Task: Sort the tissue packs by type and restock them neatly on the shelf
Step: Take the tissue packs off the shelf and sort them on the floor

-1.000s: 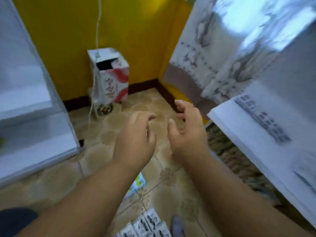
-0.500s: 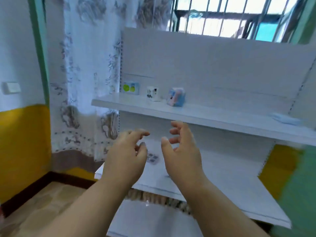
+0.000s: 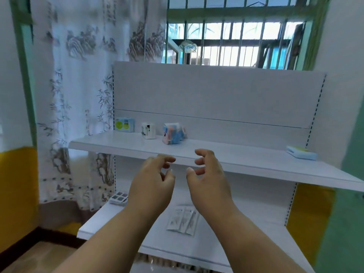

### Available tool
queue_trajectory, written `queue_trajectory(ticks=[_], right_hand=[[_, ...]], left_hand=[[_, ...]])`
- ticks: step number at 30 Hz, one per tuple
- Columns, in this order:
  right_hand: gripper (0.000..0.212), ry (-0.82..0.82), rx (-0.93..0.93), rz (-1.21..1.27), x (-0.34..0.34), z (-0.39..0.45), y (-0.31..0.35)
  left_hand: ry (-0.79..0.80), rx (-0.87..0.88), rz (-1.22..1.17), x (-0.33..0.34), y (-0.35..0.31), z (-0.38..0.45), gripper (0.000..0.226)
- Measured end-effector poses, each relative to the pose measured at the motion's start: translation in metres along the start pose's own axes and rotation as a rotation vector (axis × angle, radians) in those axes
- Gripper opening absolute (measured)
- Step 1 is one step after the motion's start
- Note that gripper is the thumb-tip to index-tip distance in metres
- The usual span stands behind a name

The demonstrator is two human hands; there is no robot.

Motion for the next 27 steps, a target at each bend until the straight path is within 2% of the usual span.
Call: queue_trajectory(ticks=[6,10,17,20,23,25,27], right_hand=[[0.047,0.051,-0.021,0.013,0.046,0.065,-0.013],[0.045,0.047,-0.043,-0.008,0.077,0.131,-0.027],[0.046,0.112,0.158,-0.061,0.135,0.258,-0.076],[0.051,0.154,0.237,-0.050,0.167,0.301,-0.104],[0.051,0.175,0.272,-0.052,0.190,0.335,-0.129],[0.046,0.193,0.315,0.032,0.202,0.353,-0.141],[0.037,0.199,0.365,0.173,0.210,0.370,-0.149]], left_hand=[[-0.016,-0.032,0.071,0.031,0.032,0.062,0.028],[-0.012,-0.013,0.083,0.062,0.056,0.132,0.030],[0.054,-0.131,0.138,0.122,0.120,0.266,0.040],[0.073,-0.270,0.175,0.144,0.158,0.310,0.061],[0.243,-0.348,0.308,0.176,0.192,0.336,0.079],[0.296,-0.355,0.234,0.193,0.202,0.347,0.076],[0.203,-0.359,0.109,0.195,0.205,0.360,0.064]])
Point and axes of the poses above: each hand's wrist, its own z-axis towards the middle knuckle, its own x-axis out of the palm, y = z × x, the point moved 5 cm from there along z, towards the middle knuckle, and after that the axes turned 3 degrees about -y, right-handed, at the moved point
